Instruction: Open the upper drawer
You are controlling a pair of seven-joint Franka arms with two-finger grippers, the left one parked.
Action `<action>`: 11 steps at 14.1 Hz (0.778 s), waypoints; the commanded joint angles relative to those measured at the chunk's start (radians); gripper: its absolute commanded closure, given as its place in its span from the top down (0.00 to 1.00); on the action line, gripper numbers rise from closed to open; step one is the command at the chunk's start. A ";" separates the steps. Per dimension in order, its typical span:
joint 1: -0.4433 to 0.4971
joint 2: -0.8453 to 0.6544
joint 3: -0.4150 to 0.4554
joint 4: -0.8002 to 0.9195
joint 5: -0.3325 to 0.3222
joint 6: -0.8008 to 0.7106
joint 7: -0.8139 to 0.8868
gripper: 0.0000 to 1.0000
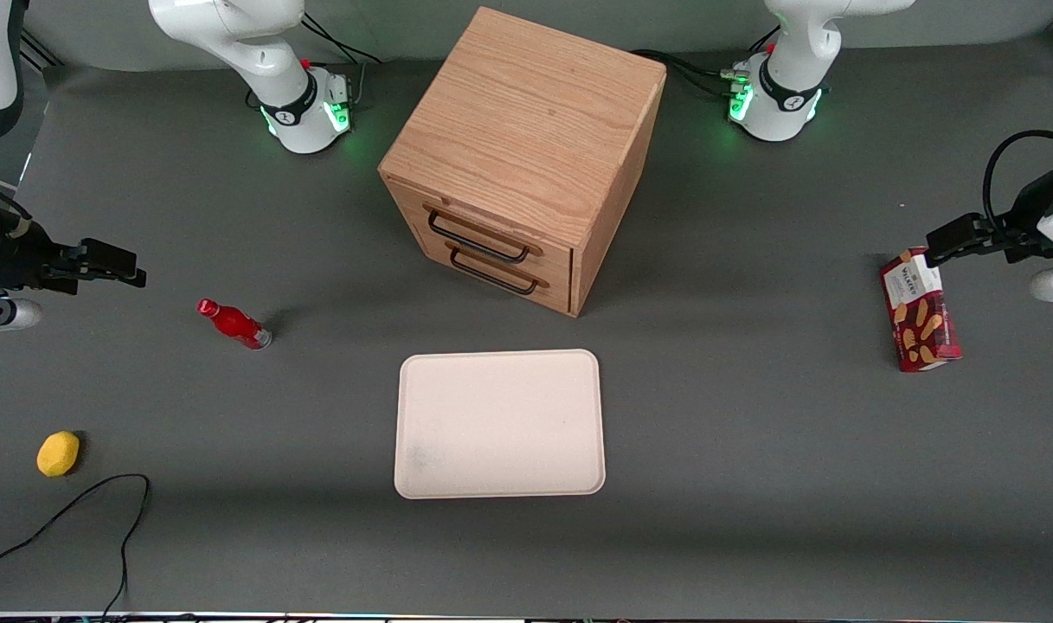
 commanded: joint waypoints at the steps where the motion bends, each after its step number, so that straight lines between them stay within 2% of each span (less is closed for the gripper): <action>1: -0.020 0.015 0.020 0.036 -0.012 -0.025 -0.006 1.00; 9: -0.012 0.016 0.020 0.036 -0.009 -0.028 -0.006 1.00; 11: -0.009 0.018 0.020 0.055 0.010 -0.060 -0.004 1.00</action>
